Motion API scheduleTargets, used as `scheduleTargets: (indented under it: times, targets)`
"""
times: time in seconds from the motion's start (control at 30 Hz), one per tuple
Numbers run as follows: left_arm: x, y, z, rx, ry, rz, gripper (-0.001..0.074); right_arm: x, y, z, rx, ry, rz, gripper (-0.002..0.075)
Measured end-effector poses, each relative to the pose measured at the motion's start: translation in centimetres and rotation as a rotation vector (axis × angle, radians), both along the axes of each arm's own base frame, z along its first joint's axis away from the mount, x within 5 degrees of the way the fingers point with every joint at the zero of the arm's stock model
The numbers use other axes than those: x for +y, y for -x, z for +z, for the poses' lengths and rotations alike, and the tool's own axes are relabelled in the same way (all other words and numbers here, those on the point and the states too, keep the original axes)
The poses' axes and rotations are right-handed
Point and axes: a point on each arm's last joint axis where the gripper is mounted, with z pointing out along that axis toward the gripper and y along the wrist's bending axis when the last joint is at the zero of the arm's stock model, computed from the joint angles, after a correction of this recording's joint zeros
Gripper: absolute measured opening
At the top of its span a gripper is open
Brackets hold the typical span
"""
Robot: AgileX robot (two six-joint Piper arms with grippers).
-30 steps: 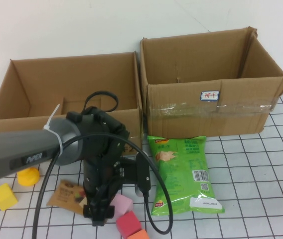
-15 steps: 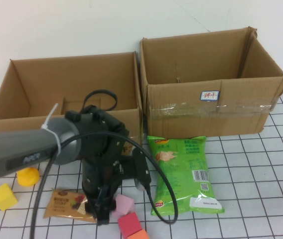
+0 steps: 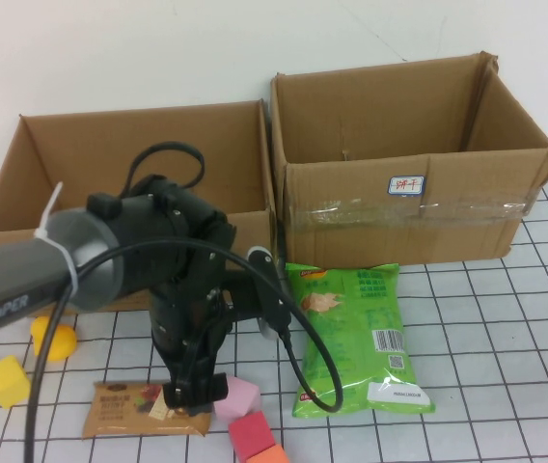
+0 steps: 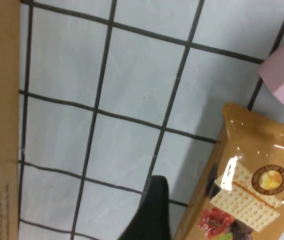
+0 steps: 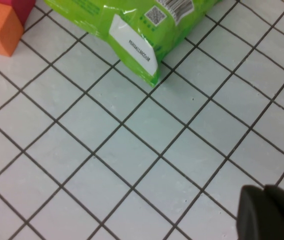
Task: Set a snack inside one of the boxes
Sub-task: Pick up the biscuit
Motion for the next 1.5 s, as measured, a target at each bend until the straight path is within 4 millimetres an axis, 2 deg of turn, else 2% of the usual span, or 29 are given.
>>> scheduleTargets:
  times: [0.37,0.8,1.2,1.5]
  targets:
    - [0.0,-1.0,-3.6,0.033,-0.088,0.035,0.0693,0.3,0.1,0.1,-0.013,-0.011,0.053,-0.0001]
    - [0.2,-1.2,-3.6,0.041,-0.100,0.043,0.0693,0.4,0.1,0.1,-0.019,-0.011,0.060,-0.0001]
    - [0.2,-0.2,-0.9,0.033,-0.017,0.081,0.0693,0.4,0.1,0.1,-0.022,-0.009,0.065,-0.0001]
    - [2.0,2.0,-3.3,0.072,-0.099,-0.029,0.0693,0.4,0.1,0.1,-0.022,-0.009,0.065,-0.0001]
